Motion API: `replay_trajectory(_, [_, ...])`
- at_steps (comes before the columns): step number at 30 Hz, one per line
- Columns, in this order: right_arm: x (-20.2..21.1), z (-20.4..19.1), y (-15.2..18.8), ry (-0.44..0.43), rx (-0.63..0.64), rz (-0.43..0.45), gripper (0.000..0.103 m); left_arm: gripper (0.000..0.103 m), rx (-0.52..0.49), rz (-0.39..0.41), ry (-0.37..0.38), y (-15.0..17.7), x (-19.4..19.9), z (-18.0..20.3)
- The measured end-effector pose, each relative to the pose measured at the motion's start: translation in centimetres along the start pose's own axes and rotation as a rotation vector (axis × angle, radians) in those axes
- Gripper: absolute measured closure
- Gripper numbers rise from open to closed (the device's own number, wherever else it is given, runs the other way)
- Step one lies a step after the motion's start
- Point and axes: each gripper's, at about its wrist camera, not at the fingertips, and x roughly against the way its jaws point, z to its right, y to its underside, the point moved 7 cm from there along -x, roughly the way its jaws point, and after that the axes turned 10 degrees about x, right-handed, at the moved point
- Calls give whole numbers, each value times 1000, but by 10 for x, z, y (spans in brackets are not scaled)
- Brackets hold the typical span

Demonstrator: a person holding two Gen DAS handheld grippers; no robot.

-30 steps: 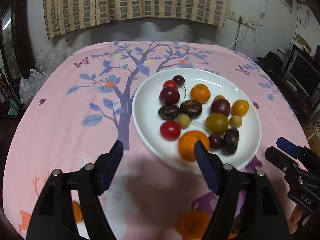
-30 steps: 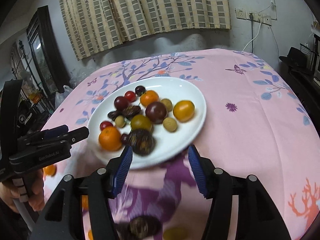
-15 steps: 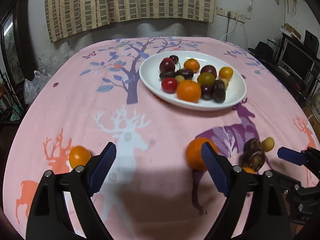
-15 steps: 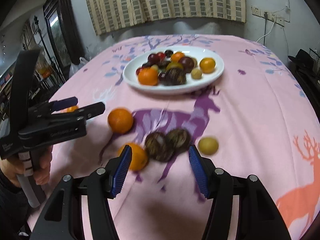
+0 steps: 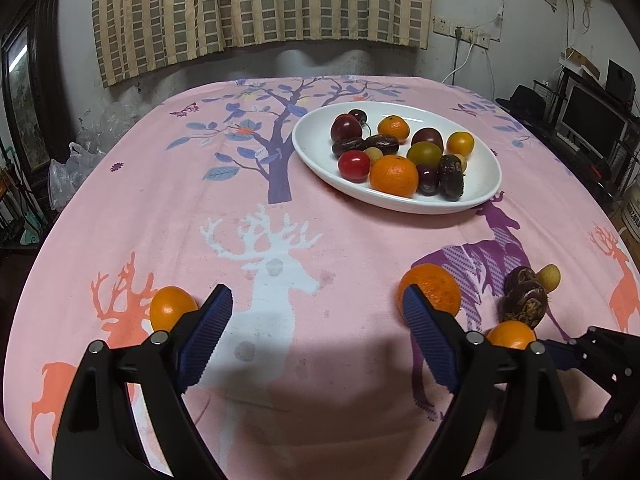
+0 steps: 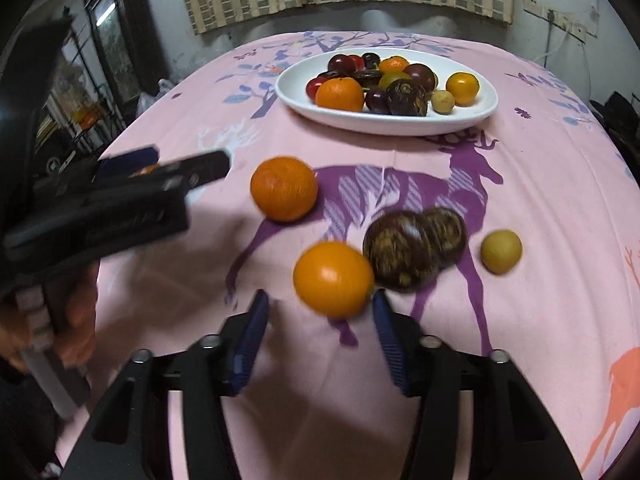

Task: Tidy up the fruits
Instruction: 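Grasp an orange with the right tool while the left tool grasps a large orange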

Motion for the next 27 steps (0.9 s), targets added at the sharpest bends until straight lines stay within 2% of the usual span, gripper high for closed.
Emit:
replay_trajectory(5, [-3, 4, -5, 8, -34, 28, 64, 19, 17, -16, 18, -2, -2, -3])
replay_trajectory(11, [14, 12, 1, -73, -67, 71, 64, 19, -11, -36, 62, 5, -4, 11])
replay_trajectory(18, [41, 49, 7, -49, -151, 138, 64, 20, -68, -72, 97, 17, -12, 38])
replay_trajectory(24, [55, 55, 5, -34, -150, 180, 64, 41, -132, -113, 95, 22, -33, 68])
replay_trajectory(26, [56, 55, 5, -16, -139, 185, 64, 59, -143, -126, 104, 23, -39, 74])
replay_trajectory(27, [56, 54, 5, -11, -135, 185, 64, 59, -154, -116, 95, 23, -41, 76])
